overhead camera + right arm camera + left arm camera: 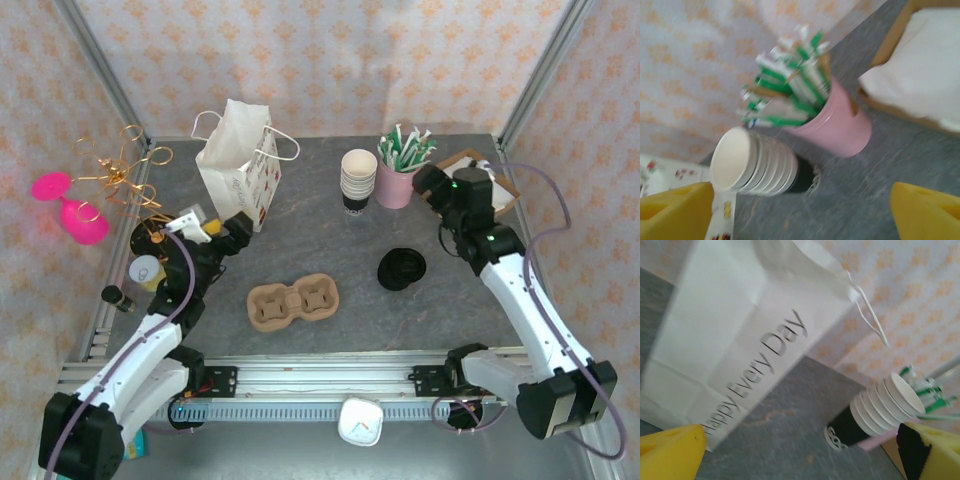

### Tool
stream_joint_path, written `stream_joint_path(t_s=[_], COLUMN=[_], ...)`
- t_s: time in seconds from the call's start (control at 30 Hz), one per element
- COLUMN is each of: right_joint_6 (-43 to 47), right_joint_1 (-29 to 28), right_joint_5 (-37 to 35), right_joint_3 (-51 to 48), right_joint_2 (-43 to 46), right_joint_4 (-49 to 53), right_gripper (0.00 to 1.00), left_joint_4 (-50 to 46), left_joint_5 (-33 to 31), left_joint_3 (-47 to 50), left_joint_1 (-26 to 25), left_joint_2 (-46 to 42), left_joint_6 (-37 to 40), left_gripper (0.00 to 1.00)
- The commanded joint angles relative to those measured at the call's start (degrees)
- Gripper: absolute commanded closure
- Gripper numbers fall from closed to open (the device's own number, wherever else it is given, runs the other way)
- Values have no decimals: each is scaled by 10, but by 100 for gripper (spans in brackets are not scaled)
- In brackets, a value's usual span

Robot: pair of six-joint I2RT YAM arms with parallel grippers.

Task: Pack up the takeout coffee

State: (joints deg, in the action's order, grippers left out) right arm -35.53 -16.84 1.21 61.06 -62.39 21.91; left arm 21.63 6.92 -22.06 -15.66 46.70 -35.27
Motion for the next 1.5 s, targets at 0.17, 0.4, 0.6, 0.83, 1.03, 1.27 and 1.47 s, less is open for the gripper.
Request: stream_joint_path(t_s=[0.17, 0.4, 0.6, 0.83, 1.03, 1.27, 1.47], right_joint_6=[-64, -34, -15, -22, -22, -22, -22], right_joint_1=[-118, -159, -153, -131, -116, -110, -110], right_joint_5=[-73, -141, -177, -163, -146, -126, -127], right_joint_3=[142, 297, 364, 412, 450, 470, 477], right_joint_2=[-138, -281, -348, -415, -459, -491, -494], right_joint_4=[96, 191, 227, 238, 228, 222, 228], right_gripper=[19, 27, 39, 46, 53, 63, 75], left_joint_4=[-26, -17, -14, -12, -22, -25, -36], left_joint_5=[-24, -27, -20, -25, -24, -24, -29], left_joint_3=[-91, -147, -178, -202, -214, -223, -229], left_joint_1=[-123, -167, -179, -182, -182, -182, -182], left_joint_2=[91, 166, 212, 246, 261, 263, 262], left_joint_6=[5, 30, 32, 31, 37, 42, 48], left_gripper=[1, 1, 1, 1, 1, 1, 1])
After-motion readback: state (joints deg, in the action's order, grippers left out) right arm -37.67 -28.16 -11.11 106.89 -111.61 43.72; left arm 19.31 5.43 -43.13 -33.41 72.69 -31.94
